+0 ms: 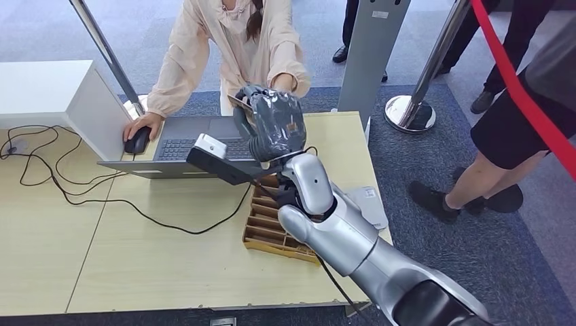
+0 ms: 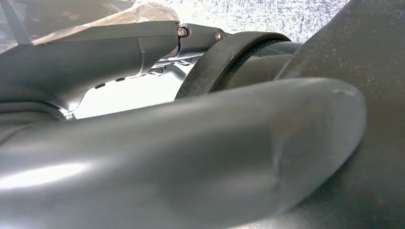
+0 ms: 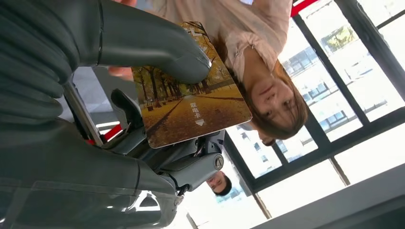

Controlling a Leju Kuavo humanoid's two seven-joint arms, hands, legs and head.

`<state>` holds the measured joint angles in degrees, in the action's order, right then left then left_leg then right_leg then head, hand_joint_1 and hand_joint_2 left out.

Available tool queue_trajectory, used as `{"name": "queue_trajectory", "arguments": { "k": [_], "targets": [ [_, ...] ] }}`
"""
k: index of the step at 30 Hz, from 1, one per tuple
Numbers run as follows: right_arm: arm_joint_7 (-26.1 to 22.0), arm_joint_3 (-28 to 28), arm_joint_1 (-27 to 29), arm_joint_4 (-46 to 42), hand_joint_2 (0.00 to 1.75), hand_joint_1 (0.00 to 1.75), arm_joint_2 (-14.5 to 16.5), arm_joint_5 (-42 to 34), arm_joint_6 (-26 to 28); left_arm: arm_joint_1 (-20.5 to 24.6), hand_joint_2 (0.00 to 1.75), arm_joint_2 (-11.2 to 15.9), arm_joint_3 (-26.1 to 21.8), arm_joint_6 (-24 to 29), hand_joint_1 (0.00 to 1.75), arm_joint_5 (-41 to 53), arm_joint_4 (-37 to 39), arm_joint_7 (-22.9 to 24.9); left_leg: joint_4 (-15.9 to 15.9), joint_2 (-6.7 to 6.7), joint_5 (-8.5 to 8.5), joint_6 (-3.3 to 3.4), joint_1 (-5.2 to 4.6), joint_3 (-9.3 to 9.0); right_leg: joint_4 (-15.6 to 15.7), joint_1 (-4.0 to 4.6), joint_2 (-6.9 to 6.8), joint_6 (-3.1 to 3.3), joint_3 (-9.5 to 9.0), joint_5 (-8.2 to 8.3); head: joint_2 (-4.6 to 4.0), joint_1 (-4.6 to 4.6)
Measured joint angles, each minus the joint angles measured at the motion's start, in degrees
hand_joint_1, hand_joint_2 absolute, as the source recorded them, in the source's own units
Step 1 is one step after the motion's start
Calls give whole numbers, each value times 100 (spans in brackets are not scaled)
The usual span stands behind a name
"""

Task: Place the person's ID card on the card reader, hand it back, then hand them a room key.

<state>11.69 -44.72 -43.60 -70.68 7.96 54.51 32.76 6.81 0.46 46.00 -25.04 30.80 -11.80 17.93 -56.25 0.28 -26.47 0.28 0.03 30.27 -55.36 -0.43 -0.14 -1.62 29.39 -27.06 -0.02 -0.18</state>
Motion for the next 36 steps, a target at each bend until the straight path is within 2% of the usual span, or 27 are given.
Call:
{"name": "queue_trajectory", "arguments": {
  "k": [5, 10, 11, 15, 19, 22, 36],
  "targets": [
    [-168, -131, -110, 727, 175, 150, 343, -160, 76, 0, 0, 0, 5, -4, 0, 4, 0, -4, 0, 0, 0, 0, 0, 0, 0, 0, 0, 0, 0, 0, 0, -1],
    [-305, -204, -162, 1378, 175, 139, 603, -322, 133, -1, 0, 0, 5, -10, 0, 89, 0, -23, 0, 0, 0, 0, 0, 0, 0, 0, 0, 0, 1, 0, 0, -1],
    [-320, -212, -168, 1484, 175, 130, 637, -347, 135, -1, 0, 0, 5, -10, 0, 96, 0, -26, 0, 0, 0, 0, 0, 0, 1, 0, 0, 0, 1, 0, 0, -1],
    [-346, -244, -202, 1942, 175, 44, 764, -454, 145, -1, 0, 0, 5, -10, 0, 98, 0, -31, -1, 1, 0, 0, 0, -1, 1, 0, 0, 0, 1, 0, 0, -1],
    [-355, -268, -228, 2248, 175, 9, 835, -531, 143, -2, 0, 0, 5, -9, 0, 98, 0, -31, -1, 0, 0, 0, 0, -2, 1, 0, 0, 0, 1, 0, 0, -1],
    [-358, -279, -245, 2429, 175, 1, 867, -555, 136, -2, 0, 0, 5, -9, 0, 98, 0, -32, -1, 1, 0, 0, 0, -2, 1, 0, 0, 0, 1, 0, -1, -1],
    [-516, -319, -312, 2899, 175, 0, 971, -799, 165, -8, 0, 4, 5, 5, 0, 98, 0, -40, -1, 1, 0, 0, 0, -4, 1, 0, 0, 0, 1, 0, 0, 0]
  ]
}}
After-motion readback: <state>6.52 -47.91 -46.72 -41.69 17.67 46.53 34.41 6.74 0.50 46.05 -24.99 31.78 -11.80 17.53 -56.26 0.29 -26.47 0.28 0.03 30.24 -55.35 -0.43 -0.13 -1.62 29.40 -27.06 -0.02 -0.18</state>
